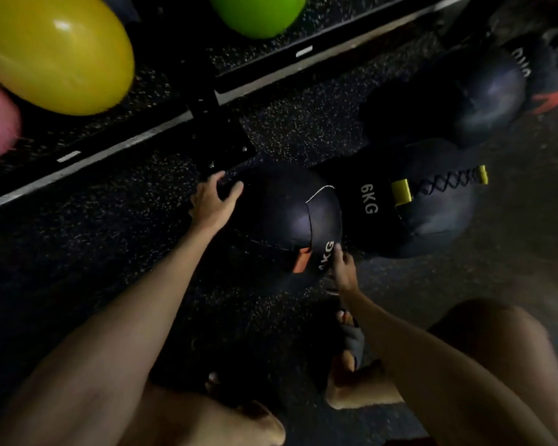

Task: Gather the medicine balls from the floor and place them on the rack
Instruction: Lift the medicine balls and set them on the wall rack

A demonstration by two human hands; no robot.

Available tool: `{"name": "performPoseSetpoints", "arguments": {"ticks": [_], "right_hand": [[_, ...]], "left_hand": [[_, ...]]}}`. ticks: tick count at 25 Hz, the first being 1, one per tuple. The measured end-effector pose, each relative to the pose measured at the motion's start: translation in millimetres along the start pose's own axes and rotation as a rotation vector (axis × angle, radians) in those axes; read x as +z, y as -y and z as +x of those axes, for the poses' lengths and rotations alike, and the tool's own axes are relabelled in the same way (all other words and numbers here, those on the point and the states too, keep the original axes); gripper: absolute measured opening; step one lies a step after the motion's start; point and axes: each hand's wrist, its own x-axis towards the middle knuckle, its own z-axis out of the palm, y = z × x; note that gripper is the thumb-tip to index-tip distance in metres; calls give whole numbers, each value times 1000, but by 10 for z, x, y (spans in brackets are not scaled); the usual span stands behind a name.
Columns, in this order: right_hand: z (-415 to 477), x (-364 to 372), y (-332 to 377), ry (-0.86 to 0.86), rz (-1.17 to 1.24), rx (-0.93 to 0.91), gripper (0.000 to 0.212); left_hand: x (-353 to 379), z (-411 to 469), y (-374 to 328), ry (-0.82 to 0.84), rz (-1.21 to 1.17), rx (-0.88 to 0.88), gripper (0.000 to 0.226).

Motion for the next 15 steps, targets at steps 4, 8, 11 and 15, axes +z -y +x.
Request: {"name": "performPoseSetpoints", "arguments": {"ticks": [4,8,11,15], "right_hand": [[257,375,-224,-131,246,-80,68],[445,581,-310,-242,388,-195,61],[492,597,-372,-267,441,-236,62],[453,593,-340,-294,450,-234,63]], "left_hand": [[109,561,279,96,-85,35,74],[224,824,456,256,-231,76,85],[319,913,510,349,-352,44,95],[330,832,563,333,-388,21,97]]}}
